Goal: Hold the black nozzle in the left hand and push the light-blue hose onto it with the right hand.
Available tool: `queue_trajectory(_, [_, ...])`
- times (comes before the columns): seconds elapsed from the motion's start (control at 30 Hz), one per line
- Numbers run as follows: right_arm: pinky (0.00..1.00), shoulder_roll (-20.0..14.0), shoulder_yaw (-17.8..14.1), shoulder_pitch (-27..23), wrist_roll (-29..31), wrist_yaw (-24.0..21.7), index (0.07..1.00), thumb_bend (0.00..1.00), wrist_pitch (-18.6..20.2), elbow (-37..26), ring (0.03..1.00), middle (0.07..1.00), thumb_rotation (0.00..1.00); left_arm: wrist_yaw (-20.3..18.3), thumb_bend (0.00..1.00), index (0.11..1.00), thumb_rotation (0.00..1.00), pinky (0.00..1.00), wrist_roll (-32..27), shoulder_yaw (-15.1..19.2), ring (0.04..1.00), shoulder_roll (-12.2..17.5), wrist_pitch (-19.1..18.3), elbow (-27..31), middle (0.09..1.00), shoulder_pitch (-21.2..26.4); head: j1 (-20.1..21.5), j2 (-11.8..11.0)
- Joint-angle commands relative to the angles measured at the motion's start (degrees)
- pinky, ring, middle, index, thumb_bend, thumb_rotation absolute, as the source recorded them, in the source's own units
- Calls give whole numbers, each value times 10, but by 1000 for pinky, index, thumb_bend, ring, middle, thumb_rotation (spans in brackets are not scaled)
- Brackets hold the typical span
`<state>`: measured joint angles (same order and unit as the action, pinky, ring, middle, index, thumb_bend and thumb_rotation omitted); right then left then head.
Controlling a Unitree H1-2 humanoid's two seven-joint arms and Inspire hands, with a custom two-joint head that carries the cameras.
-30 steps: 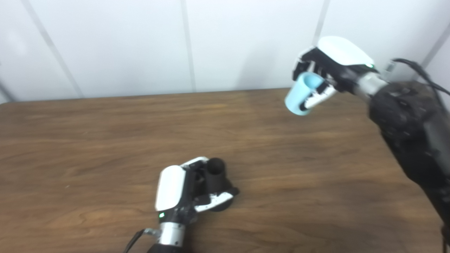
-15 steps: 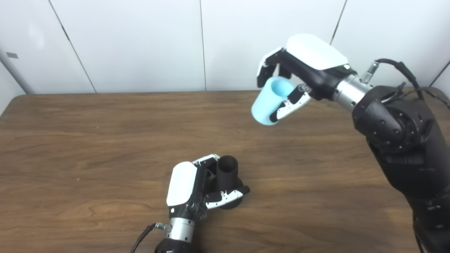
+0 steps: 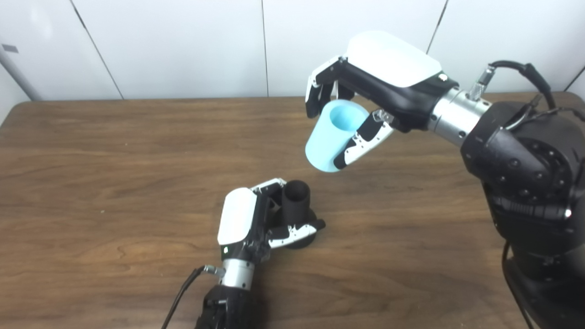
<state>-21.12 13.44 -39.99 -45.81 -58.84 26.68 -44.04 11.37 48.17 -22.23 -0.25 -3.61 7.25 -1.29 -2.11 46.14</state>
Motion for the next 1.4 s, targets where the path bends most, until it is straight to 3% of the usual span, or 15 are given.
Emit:
queue_trajectory(0.0, [431,-5,-12,-21,8,4,515,516,0,-12,374,492,0,-27,523,488,0,483,15,-7,517,5,-25,-2,483,-14,-1,0])
queue_trajectory(0.1, [496,-6,-13,-10,22,21,502,518,-11,-8,378,486,0,-29,523,487,0,482,14,-7,518,5,-26,0,485,-14,-7,4])
queue_trajectory(0.23, [342,1,-9,5,20,26,525,513,-7,-8,363,488,0,-29,523,488,0,476,16,-9,513,3,-28,1,481,-15,-11,6])
queue_trajectory(0.93, [301,32,12,47,12,94,525,513,-49,26,364,489,0,-24,522,484,0,494,16,-11,525,2,-23,-12,494,-13,-15,-3])
queue_trajectory(1.13, [357,36,12,59,17,99,483,515,-52,27,395,529,0,-25,522,484,0,496,14,-10,527,2,-23,-12,493,-12,-16,-3])
queue_trajectory(1.37, [281,34,14,67,18,104,492,491,-62,30,415,551,0,-23,522,483,0,498,15,-11,528,1,-21,-14,497,-10,-16,-3])
